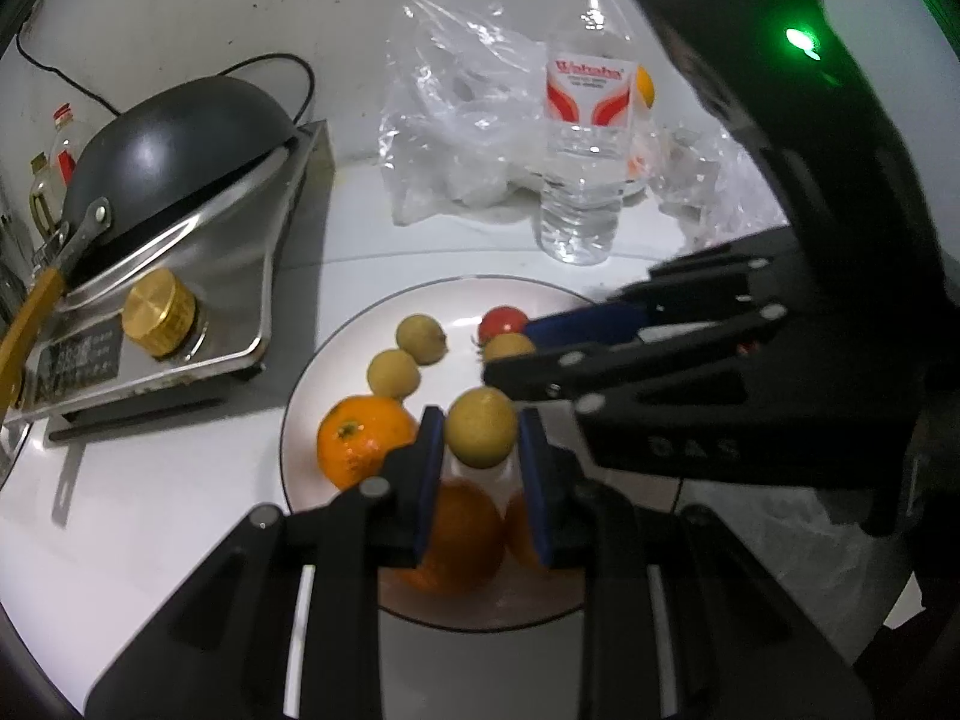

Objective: Organize fruits
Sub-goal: 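Open both grippers to release the two yellow fruits on the plate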

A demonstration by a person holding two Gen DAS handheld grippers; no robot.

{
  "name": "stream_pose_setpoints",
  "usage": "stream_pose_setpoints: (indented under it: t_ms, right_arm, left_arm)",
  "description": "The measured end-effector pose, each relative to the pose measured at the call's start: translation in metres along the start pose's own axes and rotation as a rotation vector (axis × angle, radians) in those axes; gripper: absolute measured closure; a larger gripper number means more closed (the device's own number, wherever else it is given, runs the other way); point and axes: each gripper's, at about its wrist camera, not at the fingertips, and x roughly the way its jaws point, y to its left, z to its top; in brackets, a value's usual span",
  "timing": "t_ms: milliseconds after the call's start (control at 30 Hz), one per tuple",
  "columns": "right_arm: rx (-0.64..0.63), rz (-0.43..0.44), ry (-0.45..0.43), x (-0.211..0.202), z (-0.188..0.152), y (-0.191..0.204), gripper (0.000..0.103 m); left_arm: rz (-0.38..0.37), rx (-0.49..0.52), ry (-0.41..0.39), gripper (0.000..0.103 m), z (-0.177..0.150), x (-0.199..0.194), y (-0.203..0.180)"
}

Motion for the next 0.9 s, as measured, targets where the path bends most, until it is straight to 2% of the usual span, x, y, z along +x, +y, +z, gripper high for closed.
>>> stream_pose_setpoints:
  t_ms: [467,900]
  right_arm:
    - [-0.013,-0.050,-0.045,-0.027,0.008,0.006,0.075]
    - [0.007,-0.090,-0.074,-0.066,-0.020,-0.002,0.075]
  left_arm:
    - [-0.002,0.000,-0.024,0.077,-0.002,-0.016,-0.003]
    - [0.003,0.024,-0.036,0.077,-0.004,-0.032,-0.024]
